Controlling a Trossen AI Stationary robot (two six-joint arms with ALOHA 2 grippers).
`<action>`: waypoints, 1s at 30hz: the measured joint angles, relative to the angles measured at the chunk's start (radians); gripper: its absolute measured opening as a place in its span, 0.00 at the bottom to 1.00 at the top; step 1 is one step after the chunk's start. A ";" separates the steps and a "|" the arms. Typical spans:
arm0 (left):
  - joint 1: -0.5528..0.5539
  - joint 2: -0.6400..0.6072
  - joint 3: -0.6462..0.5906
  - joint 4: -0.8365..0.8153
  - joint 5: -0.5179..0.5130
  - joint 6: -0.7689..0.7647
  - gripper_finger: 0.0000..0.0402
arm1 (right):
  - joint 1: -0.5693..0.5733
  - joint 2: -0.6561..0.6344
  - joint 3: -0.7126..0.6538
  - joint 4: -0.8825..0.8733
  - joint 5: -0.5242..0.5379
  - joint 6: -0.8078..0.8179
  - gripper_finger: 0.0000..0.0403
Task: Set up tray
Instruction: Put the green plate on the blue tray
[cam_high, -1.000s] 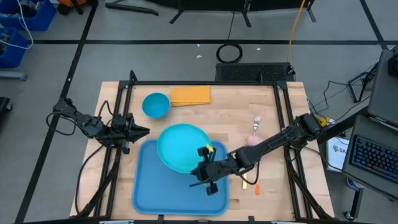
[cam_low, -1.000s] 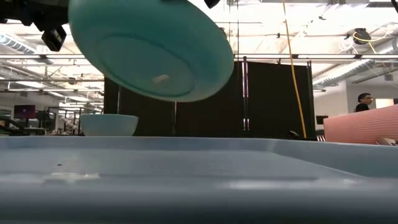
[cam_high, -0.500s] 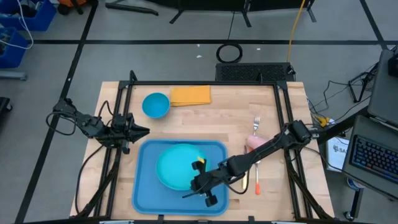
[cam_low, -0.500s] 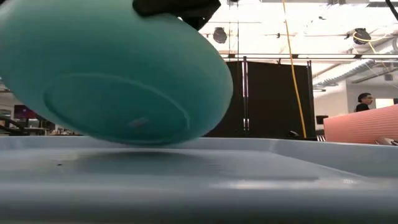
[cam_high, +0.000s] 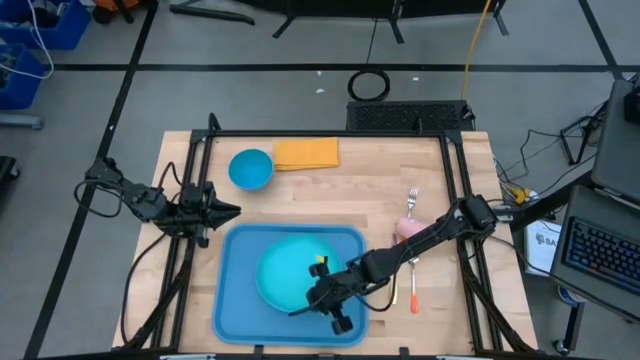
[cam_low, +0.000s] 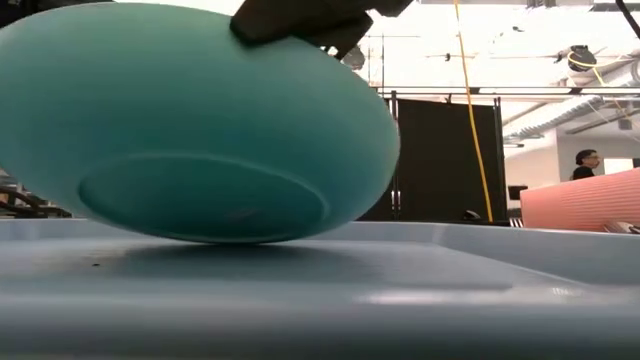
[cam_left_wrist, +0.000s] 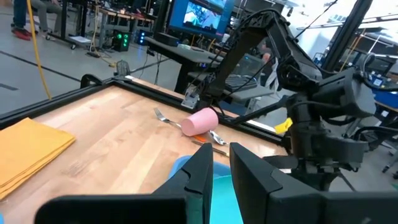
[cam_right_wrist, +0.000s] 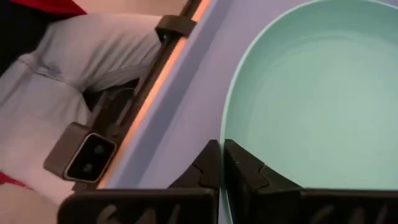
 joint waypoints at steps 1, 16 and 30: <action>0.000 0.000 0.000 0.000 0.000 0.002 0.14 | 0.001 0.001 0.000 0.005 -0.019 0.000 0.00; 0.000 0.000 0.000 0.000 -0.001 0.004 0.14 | -0.046 0.089 0.000 0.070 -0.204 0.080 0.00; 0.000 0.000 0.000 0.000 0.000 0.012 0.14 | -0.044 0.096 0.000 0.098 -0.273 0.094 0.00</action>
